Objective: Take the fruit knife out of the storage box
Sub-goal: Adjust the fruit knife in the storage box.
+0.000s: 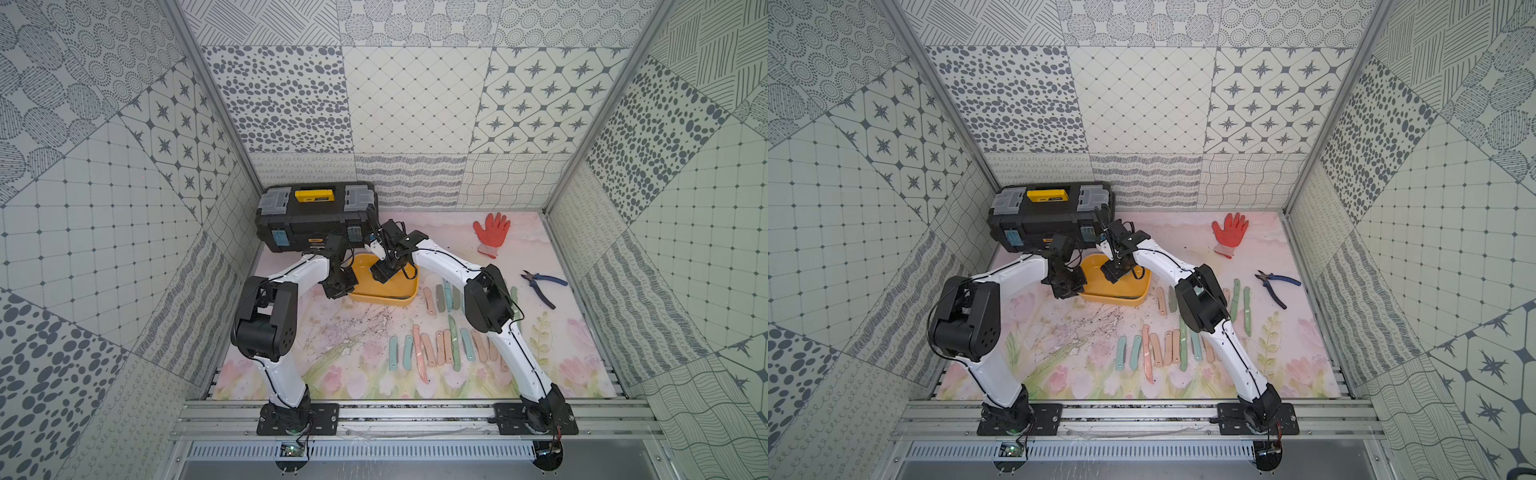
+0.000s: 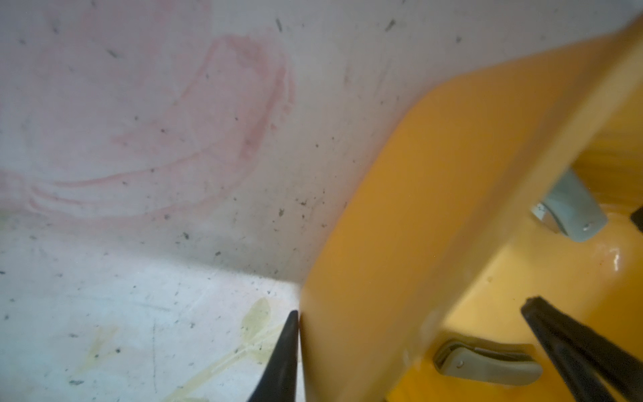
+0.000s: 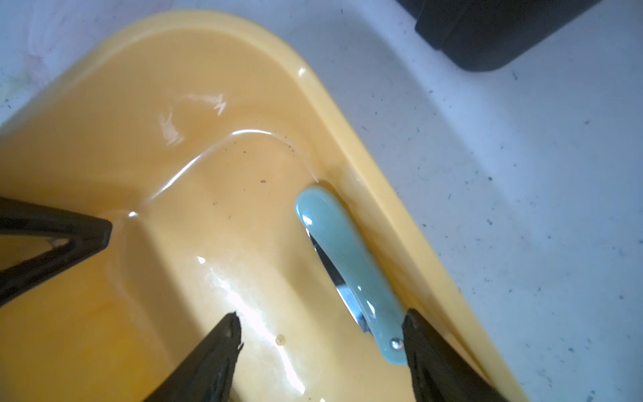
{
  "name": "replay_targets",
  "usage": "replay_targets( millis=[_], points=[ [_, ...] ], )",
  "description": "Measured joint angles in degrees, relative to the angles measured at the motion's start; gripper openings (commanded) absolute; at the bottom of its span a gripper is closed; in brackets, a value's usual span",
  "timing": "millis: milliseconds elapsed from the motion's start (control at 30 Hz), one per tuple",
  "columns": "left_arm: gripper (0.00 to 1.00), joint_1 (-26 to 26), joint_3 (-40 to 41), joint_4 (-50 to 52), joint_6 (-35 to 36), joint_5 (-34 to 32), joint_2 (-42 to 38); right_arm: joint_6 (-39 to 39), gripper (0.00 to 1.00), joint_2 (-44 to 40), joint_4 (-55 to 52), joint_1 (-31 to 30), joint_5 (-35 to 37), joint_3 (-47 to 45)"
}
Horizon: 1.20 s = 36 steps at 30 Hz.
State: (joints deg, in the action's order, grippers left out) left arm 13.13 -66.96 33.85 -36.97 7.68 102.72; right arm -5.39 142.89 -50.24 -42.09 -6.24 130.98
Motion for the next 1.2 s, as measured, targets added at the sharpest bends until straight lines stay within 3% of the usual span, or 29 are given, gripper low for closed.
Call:
replay_targets(
  millis=[167,433,833,1067,1200],
  points=[
    [0.18,0.0,0.0,0.02,-0.15,-0.2,0.0,-0.24,0.76,6.56,-4.13,0.07,0.31,10.67],
    [0.18,0.0,0.0,-0.04,-0.17,-0.35,0.0,-1.55,0.74,7.82,-6.99,0.11,-1.64,11.82],
    [0.18,0.0,0.0,-0.04,-0.17,-0.37,0.0,-1.01,0.75,-2.82,-3.28,-1.09,-3.85,-6.54],
    [0.18,0.0,0.0,-0.02,-0.17,-0.37,0.0,0.9,0.77,-3.02,-0.72,-1.36,-2.25,-6.62],
    [0.18,0.0,0.0,0.0,-0.17,-0.37,0.0,1.97,0.77,-1.36,-1.22,-1.36,0.0,-1.99]
  ],
)
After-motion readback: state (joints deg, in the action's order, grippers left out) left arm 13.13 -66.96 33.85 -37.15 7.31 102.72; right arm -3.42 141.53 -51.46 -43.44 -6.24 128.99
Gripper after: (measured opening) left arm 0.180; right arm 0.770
